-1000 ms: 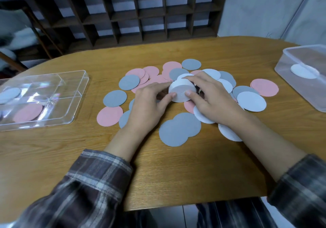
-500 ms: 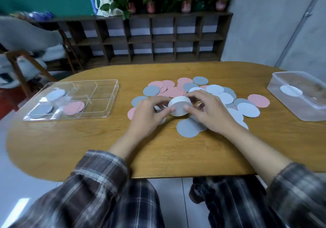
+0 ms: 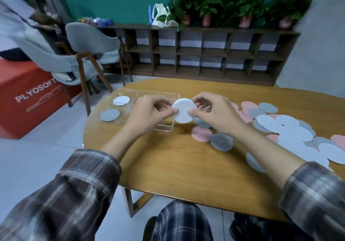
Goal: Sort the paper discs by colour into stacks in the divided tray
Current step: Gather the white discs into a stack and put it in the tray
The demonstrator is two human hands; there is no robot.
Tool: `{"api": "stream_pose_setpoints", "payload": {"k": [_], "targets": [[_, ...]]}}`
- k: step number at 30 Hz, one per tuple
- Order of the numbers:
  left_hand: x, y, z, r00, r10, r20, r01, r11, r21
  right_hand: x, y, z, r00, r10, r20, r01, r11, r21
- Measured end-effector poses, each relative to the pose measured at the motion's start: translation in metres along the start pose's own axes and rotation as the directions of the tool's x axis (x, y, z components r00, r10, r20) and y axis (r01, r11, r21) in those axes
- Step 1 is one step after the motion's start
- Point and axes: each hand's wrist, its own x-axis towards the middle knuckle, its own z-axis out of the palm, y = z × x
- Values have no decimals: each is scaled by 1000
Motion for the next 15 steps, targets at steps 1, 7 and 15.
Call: {"api": "stream_pose_setpoints", "payload": {"k": [1,7,15], "targets": [[3,-7,-10,1000,-14,-3,14,1000,-8,11,-3,8,1000,-7,14,7,1000,12],[25,-54,-50,992,-115,-58,115,993,-3,71,-13,56,998,4,61,-8,998,60],[58,-101,-79,970,-230,-74,231,973,10,137,-3,106,994,31,106,-33,999,17]]}}
